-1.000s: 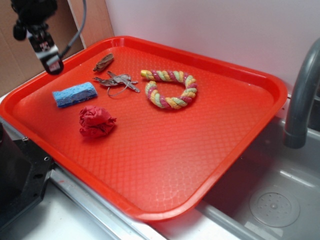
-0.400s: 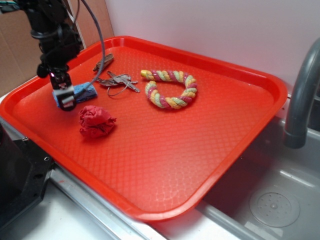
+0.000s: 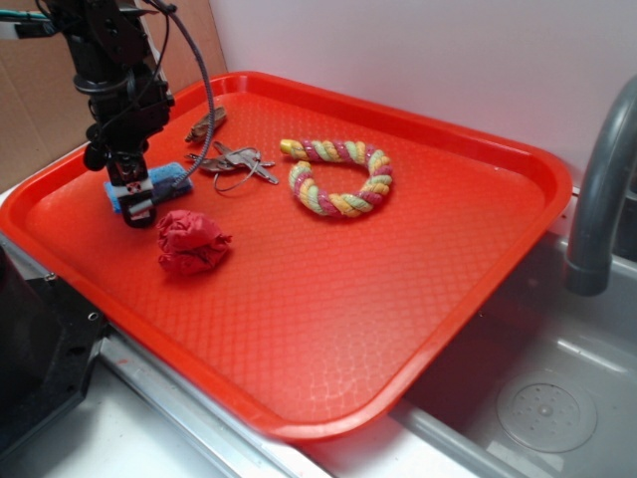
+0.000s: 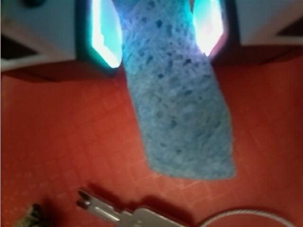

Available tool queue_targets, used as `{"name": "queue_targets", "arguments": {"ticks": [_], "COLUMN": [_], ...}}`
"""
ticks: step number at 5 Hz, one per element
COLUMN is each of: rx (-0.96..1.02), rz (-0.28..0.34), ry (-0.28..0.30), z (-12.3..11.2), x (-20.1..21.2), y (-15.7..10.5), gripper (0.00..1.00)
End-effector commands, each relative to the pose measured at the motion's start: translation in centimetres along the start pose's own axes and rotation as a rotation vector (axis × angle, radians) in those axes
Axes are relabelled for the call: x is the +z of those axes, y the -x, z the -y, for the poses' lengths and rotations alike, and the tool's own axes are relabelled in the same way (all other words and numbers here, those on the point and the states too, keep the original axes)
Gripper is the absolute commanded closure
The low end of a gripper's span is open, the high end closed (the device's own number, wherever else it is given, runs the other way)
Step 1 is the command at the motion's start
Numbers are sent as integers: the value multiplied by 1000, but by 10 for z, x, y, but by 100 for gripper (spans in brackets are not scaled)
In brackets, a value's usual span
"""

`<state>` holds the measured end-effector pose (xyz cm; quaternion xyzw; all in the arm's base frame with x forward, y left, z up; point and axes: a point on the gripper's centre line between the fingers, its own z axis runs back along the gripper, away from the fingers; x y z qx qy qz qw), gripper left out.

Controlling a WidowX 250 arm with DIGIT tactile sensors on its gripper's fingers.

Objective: Grab the blue sponge.

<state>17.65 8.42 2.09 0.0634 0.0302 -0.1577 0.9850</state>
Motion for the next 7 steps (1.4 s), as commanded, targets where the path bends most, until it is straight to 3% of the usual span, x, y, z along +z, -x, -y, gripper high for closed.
{"name": "queue_targets", "arguments": {"ticks": [1, 2, 3, 5, 6, 7], "rx": [93, 278, 349, 348, 331, 334], "rz": [-9, -6, 44, 159, 187, 186], "ry": [-41, -16, 70, 87, 52, 110], "z": [2, 13, 28, 71, 81, 73], "x": [29, 70, 106, 193, 209, 207], "y": [3, 2, -7, -17, -15, -13], "gripper": [100, 100, 100, 100, 100, 100]}}
